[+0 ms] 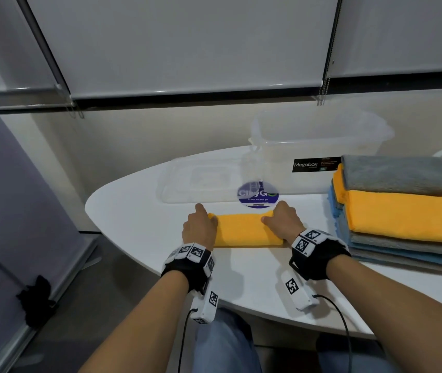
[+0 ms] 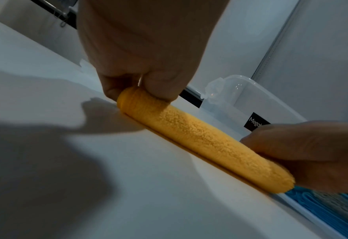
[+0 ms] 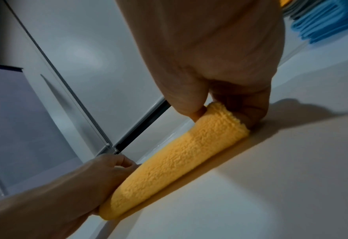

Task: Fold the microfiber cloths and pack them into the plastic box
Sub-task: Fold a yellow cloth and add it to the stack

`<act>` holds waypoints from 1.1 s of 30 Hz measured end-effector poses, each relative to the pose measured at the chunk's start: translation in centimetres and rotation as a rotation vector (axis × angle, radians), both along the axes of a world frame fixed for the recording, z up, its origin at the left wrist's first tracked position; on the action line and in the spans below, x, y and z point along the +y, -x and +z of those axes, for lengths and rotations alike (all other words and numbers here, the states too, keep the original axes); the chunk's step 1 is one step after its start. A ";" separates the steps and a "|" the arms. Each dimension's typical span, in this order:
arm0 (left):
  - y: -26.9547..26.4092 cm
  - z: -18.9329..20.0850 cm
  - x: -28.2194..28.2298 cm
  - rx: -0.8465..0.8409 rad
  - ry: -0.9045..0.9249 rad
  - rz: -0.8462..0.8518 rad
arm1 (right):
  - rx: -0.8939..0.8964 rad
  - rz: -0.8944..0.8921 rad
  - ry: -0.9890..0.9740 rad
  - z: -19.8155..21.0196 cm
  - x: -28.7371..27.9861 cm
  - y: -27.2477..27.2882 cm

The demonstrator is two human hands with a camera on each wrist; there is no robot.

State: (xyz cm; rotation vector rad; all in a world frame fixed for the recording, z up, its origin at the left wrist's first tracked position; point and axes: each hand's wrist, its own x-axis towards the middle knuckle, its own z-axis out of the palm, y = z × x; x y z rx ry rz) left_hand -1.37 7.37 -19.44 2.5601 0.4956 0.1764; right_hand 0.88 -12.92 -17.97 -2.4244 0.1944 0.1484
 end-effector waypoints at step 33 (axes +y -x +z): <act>-1.1 18.9 -23.0 -0.321 0.848 -0.461 | -0.385 -0.312 -0.382 20.7 -25.8 4.5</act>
